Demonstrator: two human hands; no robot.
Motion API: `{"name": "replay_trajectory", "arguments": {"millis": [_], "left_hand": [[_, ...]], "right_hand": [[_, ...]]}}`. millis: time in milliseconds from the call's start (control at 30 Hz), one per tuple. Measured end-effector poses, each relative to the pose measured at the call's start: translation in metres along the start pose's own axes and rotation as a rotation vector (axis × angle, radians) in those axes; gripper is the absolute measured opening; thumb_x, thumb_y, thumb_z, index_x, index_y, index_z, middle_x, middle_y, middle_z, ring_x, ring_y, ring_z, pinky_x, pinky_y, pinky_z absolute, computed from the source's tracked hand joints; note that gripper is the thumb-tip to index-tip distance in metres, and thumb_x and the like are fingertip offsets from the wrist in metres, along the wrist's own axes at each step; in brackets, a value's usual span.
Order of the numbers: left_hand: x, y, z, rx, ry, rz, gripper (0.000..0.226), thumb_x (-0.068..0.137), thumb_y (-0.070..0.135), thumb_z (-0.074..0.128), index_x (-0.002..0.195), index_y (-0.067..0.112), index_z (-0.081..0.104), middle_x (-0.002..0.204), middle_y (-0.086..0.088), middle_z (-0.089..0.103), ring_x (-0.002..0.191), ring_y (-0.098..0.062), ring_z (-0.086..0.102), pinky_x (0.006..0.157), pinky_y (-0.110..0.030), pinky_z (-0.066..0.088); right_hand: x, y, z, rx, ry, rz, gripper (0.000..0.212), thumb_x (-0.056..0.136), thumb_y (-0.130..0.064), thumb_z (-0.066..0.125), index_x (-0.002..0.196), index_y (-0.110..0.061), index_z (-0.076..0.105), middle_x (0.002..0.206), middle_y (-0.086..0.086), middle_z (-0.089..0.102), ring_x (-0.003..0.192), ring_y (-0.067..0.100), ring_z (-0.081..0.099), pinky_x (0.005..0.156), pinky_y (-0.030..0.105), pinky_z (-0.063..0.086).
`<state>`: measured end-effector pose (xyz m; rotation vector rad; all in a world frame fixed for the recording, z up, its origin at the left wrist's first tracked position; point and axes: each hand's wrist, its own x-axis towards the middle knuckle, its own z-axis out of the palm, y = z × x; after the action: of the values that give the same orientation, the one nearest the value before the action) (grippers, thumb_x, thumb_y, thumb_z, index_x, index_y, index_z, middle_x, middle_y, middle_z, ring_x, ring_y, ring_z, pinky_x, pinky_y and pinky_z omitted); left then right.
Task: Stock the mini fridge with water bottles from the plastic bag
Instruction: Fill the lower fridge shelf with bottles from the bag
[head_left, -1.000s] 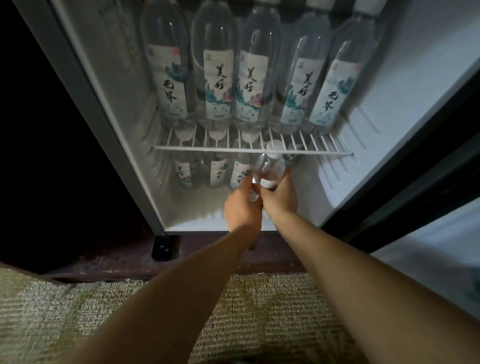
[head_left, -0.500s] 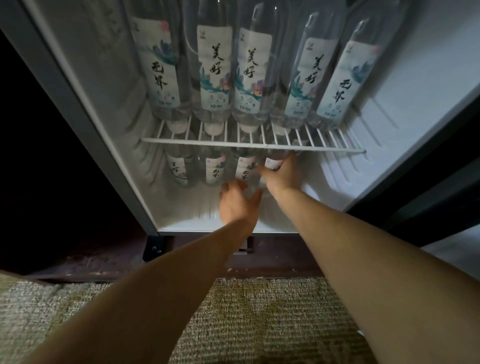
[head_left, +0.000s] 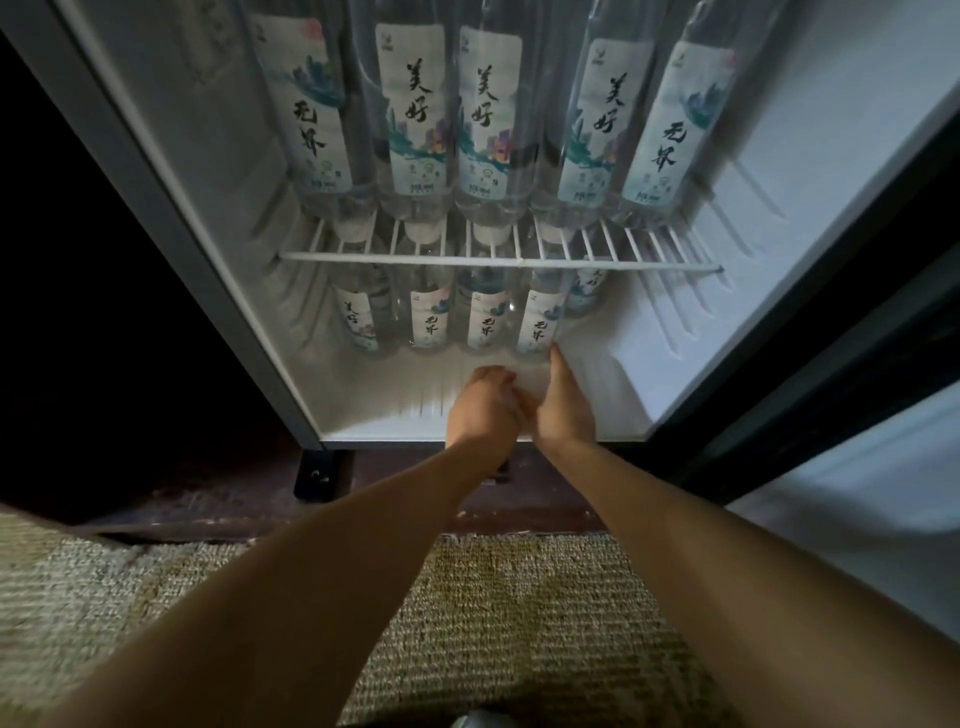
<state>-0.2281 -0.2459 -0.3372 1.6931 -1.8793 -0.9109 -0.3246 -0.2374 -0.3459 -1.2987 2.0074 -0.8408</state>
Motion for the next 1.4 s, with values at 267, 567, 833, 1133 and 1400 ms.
{"name": "replay_trajectory", "arguments": {"millis": [267, 567, 833, 1133, 1400], "left_hand": [[-0.039, -0.019, -0.012, -0.025, 0.052, -0.019, 0.043, 0.086, -0.001, 0.055, 0.125, 0.015, 0.062, 0.13, -0.002, 0.061, 0.115, -0.018, 0.058, 0.096, -0.022, 0.041], [-0.086, 0.02, -0.092, -0.262, 0.075, -0.12, 0.02, 0.087, 0.017, 0.067, 0.106, 0.013, 0.072, 0.104, -0.003, 0.072, 0.094, -0.017, 0.065, 0.079, -0.024, 0.046], [-0.154, 0.099, -0.189, -0.524, 0.235, -0.222, 0.017, 0.09, 0.007, 0.058, 0.1, 0.01, 0.071, 0.084, -0.009, 0.067, 0.063, -0.015, 0.056, 0.066, -0.027, 0.046], [-0.239, 0.119, -0.22, -0.791, 0.348, -0.28, 0.015, 0.092, 0.008, 0.055, 0.091, 0.018, 0.067, 0.084, -0.006, 0.066, 0.074, -0.019, 0.06, 0.072, -0.028, 0.05], [-0.254, 0.119, -0.241, -0.82, 0.378, -0.228, 0.016, 0.092, 0.012, 0.057, 0.079, 0.016, 0.065, 0.074, -0.004, 0.065, 0.067, -0.017, 0.06, 0.069, -0.03, 0.05]], "right_hand": [[-0.046, 0.006, -0.01, -0.239, -0.102, -0.062, 0.045, 0.097, -0.017, 0.053, 0.141, -0.013, 0.044, 0.155, 0.001, 0.031, 0.142, 0.017, 0.03, 0.114, 0.028, 0.025], [-0.115, -0.061, -0.066, -0.195, -0.365, 0.092, 0.022, 0.093, -0.026, 0.056, 0.086, -0.01, 0.069, 0.088, 0.007, 0.066, 0.092, 0.026, 0.061, 0.077, 0.029, 0.045], [-0.173, -0.196, -0.127, 0.333, -0.18, 0.175, 0.022, 0.093, -0.016, 0.056, 0.111, -0.004, 0.064, 0.1, 0.011, 0.071, 0.075, 0.018, 0.063, 0.065, 0.024, 0.046], [-0.284, -0.223, -0.138, 0.565, -0.151, 0.153, 0.01, 0.094, -0.013, 0.058, 0.095, -0.005, 0.065, 0.085, 0.006, 0.064, 0.068, 0.016, 0.06, 0.072, 0.03, 0.05], [-0.306, -0.249, -0.138, 0.623, -0.194, 0.062, 0.016, 0.093, -0.012, 0.059, 0.107, -0.005, 0.063, 0.073, 0.002, 0.063, 0.06, 0.014, 0.059, 0.063, 0.023, 0.051]]}}
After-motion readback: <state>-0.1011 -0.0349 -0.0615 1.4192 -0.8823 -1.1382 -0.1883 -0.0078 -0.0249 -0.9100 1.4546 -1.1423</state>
